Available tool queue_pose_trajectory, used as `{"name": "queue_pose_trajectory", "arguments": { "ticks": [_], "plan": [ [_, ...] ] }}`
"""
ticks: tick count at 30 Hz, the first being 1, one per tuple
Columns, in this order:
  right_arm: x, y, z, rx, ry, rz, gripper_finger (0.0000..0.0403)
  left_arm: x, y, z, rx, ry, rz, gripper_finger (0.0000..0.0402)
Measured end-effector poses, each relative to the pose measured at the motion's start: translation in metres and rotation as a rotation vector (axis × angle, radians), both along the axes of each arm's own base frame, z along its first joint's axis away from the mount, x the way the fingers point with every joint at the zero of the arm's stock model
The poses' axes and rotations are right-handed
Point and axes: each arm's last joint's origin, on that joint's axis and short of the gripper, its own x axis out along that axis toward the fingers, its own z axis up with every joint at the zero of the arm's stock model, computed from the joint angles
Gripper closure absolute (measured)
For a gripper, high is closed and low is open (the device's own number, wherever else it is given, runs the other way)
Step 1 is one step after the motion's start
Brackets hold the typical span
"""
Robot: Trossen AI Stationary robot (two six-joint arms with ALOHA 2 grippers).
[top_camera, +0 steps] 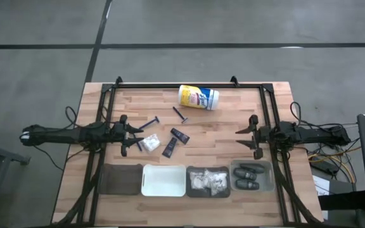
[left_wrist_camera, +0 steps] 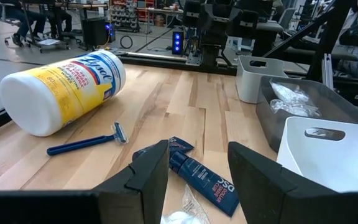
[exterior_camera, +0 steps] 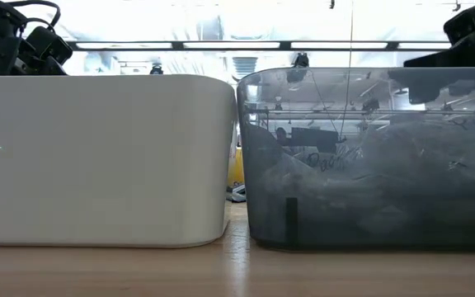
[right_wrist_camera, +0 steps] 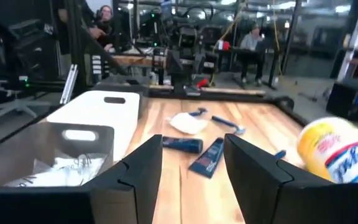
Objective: Pick & Place Travel size toiletries
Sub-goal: Put the blue razor into the white bin
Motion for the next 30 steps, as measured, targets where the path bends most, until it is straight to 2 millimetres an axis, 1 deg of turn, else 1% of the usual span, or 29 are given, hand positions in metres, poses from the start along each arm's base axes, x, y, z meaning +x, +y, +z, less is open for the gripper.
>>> {"name": "queue_pose_trajectory", "arguments": {
  "ticks": [2,7,9,15,30],
  "plan": [
    [0.0005,-0.0002,-0.0009,0.043,0.01,-0.008,0.0241,0.0,0.0,0.0,0.0,0.0,0.0,0.0231],
    [0.0017,-0.0001,-0.0034,0.232,0.042,-0.012,0.0251,0.0,0.0,0.0,0.0,0.0,0.0,0.0231],
    [0.002,-0.0001,-0.0035,0.259,0.044,-0.013,0.0255,0.0,0.0,0.0,0.0,-0.001,0.0,0.0231],
    [0.0022,-0.0001,-0.0038,0.221,0.047,-0.013,0.027,0.0,0.0,0.0,0.0,0.0,0.0,0.0231],
    [0.0021,-0.0001,-0.0037,0.228,0.046,-0.013,0.0315,0.0,0.0,-0.0001,0.0,0.0,0.0,0.0231]
  ]
}}
